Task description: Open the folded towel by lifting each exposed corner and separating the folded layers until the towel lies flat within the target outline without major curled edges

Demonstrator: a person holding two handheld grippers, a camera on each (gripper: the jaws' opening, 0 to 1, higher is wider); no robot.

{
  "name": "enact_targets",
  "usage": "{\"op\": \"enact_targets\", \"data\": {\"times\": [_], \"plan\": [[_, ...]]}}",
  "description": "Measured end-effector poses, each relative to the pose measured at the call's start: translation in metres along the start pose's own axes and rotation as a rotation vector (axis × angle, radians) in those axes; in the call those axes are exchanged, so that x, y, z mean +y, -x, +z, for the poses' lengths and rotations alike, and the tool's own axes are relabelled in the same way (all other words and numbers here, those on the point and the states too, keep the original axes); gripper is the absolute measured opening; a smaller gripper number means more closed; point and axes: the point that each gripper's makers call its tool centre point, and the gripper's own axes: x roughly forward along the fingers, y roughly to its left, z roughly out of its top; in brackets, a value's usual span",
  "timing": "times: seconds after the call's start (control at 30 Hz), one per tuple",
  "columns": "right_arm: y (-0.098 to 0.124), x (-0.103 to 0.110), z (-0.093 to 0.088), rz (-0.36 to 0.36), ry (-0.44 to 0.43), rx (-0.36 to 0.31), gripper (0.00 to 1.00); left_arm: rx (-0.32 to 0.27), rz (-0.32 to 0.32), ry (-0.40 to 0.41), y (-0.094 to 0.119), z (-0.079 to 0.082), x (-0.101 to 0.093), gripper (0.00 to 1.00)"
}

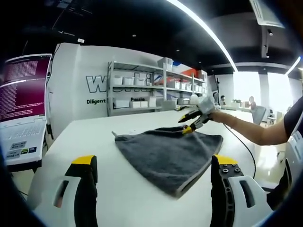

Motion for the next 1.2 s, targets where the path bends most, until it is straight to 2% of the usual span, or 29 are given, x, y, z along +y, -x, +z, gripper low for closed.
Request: {"op": "enact_targets", "data": {"times": [0.03, 0.13, 0.17, 0.2, 0.27, 0.33, 0.43, 0.47, 0.6, 0.7, 0.87, 1.07, 1.2], "plan": [[-0.002, -0.002, 0.000, 0.000, -0.005, 0.003, 0.35, 0.000, -0.002, -0.001, 0.000, 0.000, 0.000, 0.99], [-0.007, -0.006, -0.003, -0.008, -0.026, 0.017, 0.29, 0.002, 0.002, -0.002, 0.001, 0.000, 0.000, 0.99], [-0.008, -0.007, -0.003, -0.013, -0.030, 0.019, 0.23, 0.002, 0.001, -0.003, 0.001, 0.000, -0.001, 0.99], [-0.008, -0.007, -0.005, -0.005, -0.035, 0.027, 0.12, 0.002, 0.001, -0.003, 0.001, 0.000, -0.001, 0.99], [-0.009, -0.007, -0.006, -0.004, -0.078, 0.029, 0.02, 0.001, 0.001, -0.003, 0.001, 0.000, -0.001, 0.99], [-0.007, -0.011, -0.005, -0.032, -0.064, 0.021, 0.02, 0.000, 0.000, -0.003, 0.001, 0.001, -0.002, 0.99], [0.000, -0.029, -0.002, -0.134, -0.011, 0.031, 0.01, 0.007, -0.006, -0.007, -0.001, 0.000, -0.004, 0.98], [0.003, -0.038, -0.002, -0.191, -0.002, 0.041, 0.01, 0.007, -0.005, -0.009, -0.001, 0.000, -0.004, 0.98], [0.007, -0.065, -0.002, -0.327, 0.005, 0.095, 0.01, 0.003, -0.014, -0.008, -0.003, 0.002, -0.006, 0.98], [-0.002, -0.074, -0.004, -0.341, -0.020, 0.117, 0.01, 0.008, -0.012, -0.016, -0.004, 0.003, -0.007, 0.98], [-0.019, -0.086, -0.018, -0.353, -0.060, 0.162, 0.02, -0.006, -0.011, -0.016, -0.002, 0.008, -0.008, 0.98], [-0.028, -0.098, -0.031, -0.378, -0.107, 0.190, 0.02, -0.005, -0.002, -0.021, -0.001, 0.009, -0.008, 0.98], [-0.027, -0.091, -0.036, -0.378, -0.143, 0.190, 0.04, -0.001, -0.005, -0.018, -0.003, 0.006, -0.008, 0.98]]}}
